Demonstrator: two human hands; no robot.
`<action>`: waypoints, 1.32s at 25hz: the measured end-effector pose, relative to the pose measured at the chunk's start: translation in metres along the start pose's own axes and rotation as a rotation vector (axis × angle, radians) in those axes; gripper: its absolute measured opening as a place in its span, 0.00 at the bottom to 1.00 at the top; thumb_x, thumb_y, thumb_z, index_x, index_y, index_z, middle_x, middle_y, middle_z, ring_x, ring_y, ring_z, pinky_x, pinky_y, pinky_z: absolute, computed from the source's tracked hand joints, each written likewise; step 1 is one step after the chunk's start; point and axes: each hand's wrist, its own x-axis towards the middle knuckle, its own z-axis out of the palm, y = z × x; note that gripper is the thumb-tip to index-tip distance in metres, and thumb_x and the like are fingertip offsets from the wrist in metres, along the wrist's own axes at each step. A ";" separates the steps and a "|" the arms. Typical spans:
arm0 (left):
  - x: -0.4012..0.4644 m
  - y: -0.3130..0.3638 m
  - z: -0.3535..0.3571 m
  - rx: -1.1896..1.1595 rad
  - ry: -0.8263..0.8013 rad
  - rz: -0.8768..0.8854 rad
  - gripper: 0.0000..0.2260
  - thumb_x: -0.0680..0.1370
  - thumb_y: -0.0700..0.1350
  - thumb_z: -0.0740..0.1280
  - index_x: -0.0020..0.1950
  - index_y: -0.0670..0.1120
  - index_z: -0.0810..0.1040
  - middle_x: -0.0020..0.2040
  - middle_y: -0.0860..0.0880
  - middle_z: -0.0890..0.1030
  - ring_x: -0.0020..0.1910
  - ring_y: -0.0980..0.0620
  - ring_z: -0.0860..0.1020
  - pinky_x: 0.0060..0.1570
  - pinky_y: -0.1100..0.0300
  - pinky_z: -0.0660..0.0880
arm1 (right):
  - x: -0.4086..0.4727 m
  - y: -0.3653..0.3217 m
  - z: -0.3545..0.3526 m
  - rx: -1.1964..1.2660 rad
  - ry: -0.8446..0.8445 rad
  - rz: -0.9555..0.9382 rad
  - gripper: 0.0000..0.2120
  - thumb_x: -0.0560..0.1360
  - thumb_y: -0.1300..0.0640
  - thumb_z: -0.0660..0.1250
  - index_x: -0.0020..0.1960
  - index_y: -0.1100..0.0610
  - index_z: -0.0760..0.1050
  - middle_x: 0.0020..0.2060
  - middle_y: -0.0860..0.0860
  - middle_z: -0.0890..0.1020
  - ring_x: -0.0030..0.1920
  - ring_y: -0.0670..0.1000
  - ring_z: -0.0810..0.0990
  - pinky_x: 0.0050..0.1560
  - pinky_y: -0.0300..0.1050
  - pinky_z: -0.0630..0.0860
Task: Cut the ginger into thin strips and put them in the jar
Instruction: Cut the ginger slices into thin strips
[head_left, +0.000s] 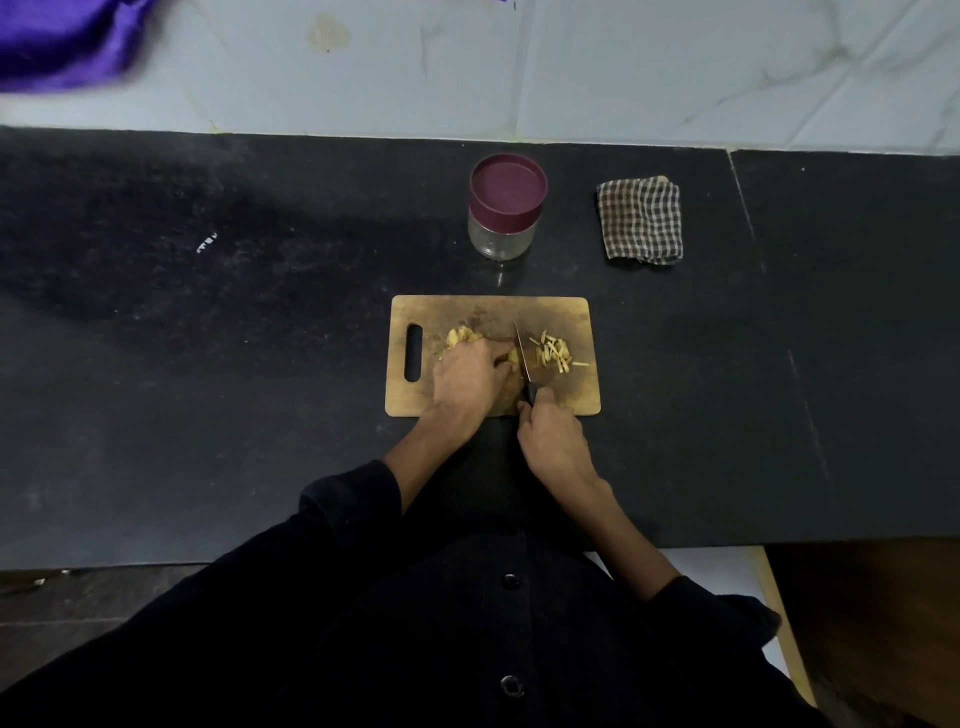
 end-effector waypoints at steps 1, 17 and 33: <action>0.000 0.000 0.000 -0.004 -0.002 -0.001 0.12 0.79 0.48 0.65 0.61 0.57 0.79 0.49 0.50 0.83 0.49 0.50 0.80 0.49 0.55 0.77 | 0.000 -0.001 0.000 -0.008 -0.001 0.003 0.10 0.84 0.54 0.54 0.58 0.60 0.67 0.51 0.60 0.79 0.53 0.62 0.79 0.48 0.55 0.75; 0.002 0.001 0.001 0.009 -0.036 -0.075 0.11 0.78 0.52 0.66 0.59 0.53 0.80 0.50 0.48 0.82 0.51 0.48 0.80 0.51 0.52 0.77 | -0.012 0.019 0.002 0.046 -0.014 0.077 0.14 0.84 0.53 0.54 0.61 0.62 0.69 0.54 0.62 0.78 0.54 0.63 0.78 0.51 0.54 0.73; -0.002 0.004 -0.005 0.004 -0.037 -0.054 0.12 0.79 0.50 0.65 0.62 0.55 0.79 0.52 0.48 0.82 0.52 0.48 0.80 0.50 0.53 0.75 | -0.004 0.005 -0.002 0.033 -0.024 -0.008 0.12 0.84 0.54 0.55 0.58 0.62 0.69 0.52 0.61 0.79 0.54 0.62 0.79 0.52 0.56 0.76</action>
